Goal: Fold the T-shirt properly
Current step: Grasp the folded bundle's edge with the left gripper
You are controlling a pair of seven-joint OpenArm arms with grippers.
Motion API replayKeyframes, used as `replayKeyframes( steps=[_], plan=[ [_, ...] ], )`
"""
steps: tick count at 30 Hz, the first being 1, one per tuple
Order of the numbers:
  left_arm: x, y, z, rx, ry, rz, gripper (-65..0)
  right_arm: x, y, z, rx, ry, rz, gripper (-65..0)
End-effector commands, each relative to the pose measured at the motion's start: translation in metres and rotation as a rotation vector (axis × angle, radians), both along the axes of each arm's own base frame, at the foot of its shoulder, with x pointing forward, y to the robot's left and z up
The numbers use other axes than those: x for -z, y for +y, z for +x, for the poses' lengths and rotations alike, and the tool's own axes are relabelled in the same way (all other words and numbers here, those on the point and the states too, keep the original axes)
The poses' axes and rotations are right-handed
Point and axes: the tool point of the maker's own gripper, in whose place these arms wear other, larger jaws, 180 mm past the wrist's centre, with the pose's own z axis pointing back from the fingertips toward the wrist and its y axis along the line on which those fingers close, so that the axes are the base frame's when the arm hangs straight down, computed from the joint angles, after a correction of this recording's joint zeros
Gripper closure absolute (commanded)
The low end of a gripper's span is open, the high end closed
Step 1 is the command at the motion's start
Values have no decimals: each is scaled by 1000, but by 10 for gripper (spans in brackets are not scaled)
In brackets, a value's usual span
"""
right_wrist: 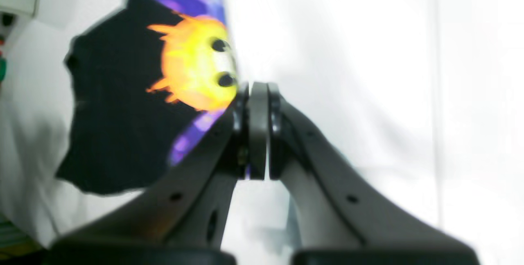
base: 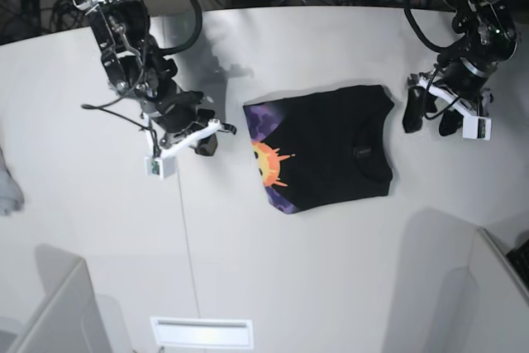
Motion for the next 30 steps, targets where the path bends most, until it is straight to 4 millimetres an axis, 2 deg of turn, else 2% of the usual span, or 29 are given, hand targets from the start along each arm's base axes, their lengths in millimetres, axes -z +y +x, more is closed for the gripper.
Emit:
replayKeyframes(
  steps=[1, 2, 3, 7, 12, 16, 20, 25, 30],
  plan=[
    [-12, 1, 7, 5, -40, 2, -569, -18, -1, 8, 7, -63, 18, 0],
    [-12, 1, 8, 5, -42, -1, -627, -18, -3, 6, 12, -60, 19, 0],
    [-13, -3, 11, 11, -47, -10, -650, -18, -4, 4, 17, -58, 21, 0],
    [-6, -9, 17, -8, -48, -63, -650, -16, -9, -4, 32, -46, 23, 0],
    [26, -5, 27, -49, 16, -153, -650, -10, -11, -13, 35, -26, 21, 0],
    [45, -22, 38, -8, 65, -186, -650, -8, -10, -15, 34, -19, 22, 0],
    [56, -32, 47, 2, 87, -221, -650, -6, -11, -18, 34, -13, 21, 0],
    [69, -32, 56, -61, 126, -281, -650, -4, -11, -20, 35, -6, 21, 0],
    [80, -60, 62, -5, 182, -298, -650, -3, -16, -20, 33, -8, 4, 0]
  ],
)
